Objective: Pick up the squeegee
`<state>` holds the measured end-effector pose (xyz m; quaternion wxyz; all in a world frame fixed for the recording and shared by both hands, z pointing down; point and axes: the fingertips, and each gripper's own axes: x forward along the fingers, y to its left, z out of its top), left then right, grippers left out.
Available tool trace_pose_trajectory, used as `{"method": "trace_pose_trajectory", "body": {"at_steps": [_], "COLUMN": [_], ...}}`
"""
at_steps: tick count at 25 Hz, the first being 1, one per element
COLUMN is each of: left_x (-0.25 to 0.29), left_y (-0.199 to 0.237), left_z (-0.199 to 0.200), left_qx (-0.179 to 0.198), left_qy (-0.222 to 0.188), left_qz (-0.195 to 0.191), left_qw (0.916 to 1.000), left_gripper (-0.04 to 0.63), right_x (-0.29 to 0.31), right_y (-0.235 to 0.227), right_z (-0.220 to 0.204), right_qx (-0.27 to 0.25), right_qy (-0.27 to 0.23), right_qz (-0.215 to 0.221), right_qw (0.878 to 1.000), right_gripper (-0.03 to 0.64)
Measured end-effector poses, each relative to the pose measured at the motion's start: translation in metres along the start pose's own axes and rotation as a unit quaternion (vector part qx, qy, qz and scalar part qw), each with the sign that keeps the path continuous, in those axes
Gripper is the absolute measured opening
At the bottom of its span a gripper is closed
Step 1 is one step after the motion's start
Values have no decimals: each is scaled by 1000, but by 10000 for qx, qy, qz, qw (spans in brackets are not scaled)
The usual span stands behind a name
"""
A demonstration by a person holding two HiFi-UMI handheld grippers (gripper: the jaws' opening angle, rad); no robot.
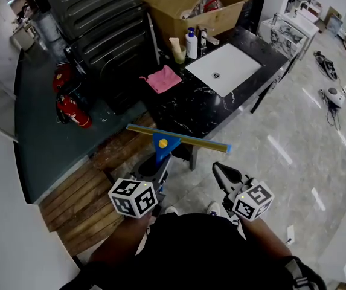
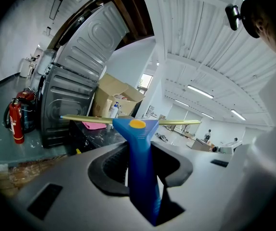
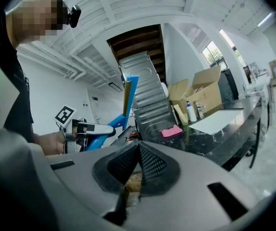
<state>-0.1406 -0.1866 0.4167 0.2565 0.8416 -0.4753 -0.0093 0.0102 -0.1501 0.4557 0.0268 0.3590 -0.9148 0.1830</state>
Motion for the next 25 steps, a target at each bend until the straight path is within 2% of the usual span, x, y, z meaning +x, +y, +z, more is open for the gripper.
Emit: {"method": "trace_pose_trajectory", "body": {"at_steps": [25], "left_x": [-1], "left_y": [-1], "left_z": [-7], "left_qx": [-36], "left_qy": [20], "left_qz": [-49], "left_qw": [10000], "left_gripper": [140], "right_x": [-8], "right_y": [7], "right_z": [-6], "right_qx": [40], "right_qy": [-34], "right_qz": [-70], "right_qw": [10000], "right_gripper": [8]}}
